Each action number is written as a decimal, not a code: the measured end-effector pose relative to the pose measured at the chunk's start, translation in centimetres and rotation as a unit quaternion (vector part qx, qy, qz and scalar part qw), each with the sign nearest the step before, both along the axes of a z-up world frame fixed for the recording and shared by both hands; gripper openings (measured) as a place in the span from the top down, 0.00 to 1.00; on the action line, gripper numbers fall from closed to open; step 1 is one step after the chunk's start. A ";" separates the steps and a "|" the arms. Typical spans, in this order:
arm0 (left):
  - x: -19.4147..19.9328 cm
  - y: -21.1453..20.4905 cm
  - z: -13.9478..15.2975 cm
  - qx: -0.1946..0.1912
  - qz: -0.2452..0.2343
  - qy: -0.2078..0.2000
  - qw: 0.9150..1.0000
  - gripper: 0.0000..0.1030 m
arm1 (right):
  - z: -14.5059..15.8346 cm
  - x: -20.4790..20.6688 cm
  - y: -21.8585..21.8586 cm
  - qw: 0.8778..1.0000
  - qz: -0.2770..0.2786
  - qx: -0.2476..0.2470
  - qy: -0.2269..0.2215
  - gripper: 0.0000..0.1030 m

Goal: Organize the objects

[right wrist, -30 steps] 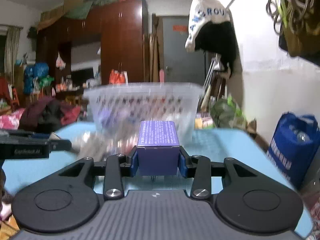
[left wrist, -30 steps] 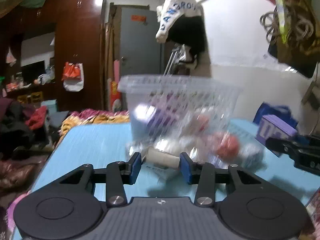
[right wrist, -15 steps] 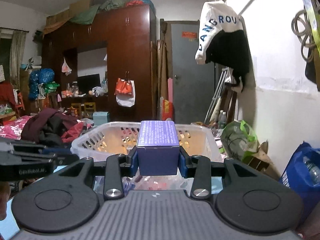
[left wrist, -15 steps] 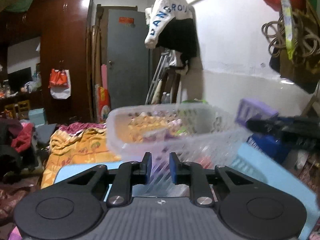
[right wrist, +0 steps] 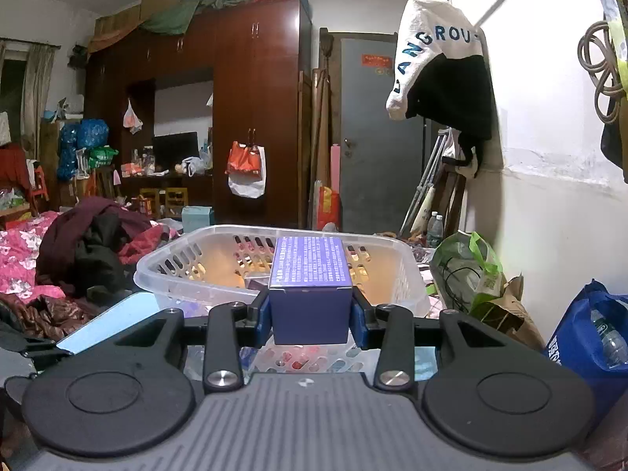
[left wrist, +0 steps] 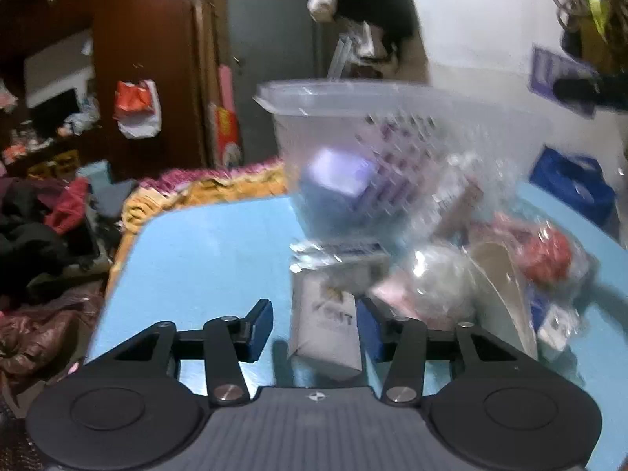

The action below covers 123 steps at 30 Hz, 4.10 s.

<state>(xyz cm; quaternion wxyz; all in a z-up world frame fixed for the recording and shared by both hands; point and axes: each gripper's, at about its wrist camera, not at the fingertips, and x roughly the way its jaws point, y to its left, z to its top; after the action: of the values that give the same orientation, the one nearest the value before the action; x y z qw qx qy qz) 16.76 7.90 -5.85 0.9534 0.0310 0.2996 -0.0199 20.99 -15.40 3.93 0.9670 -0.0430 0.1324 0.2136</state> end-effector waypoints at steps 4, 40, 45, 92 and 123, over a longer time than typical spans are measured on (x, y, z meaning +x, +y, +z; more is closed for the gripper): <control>-0.6 -0.5 -0.3 0.002 -0.001 -0.004 1.000 0.65 | 0.2 0.3 -0.5 1.000 -0.001 0.006 0.001 0.58; -7.5 -5.2 1.0 -0.081 -0.013 -0.094 0.992 0.18 | -10.6 -4.7 -1.6 0.994 -0.029 -0.071 0.081 0.02; -6.4 -6.5 -0.1 -0.057 -0.016 -0.077 0.995 0.18 | -10.1 -4.0 -1.1 0.992 -0.023 -0.086 0.094 0.11; -7.0 -6.0 4.6 -0.046 -0.052 -0.181 0.981 0.68 | -4.8 -5.4 -3.5 0.998 -0.049 0.035 -0.004 0.24; -2.1 -3.2 1.9 -0.067 -0.036 -0.091 0.993 0.26 | -9.9 -1.8 -2.7 0.993 -0.012 0.006 0.114 0.09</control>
<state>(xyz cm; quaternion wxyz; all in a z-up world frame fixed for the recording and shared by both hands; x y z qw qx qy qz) 14.69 4.70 -3.92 0.9752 -0.0210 0.2084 -0.0712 19.17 -18.14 -6.01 0.9483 -0.0111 0.2413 0.2060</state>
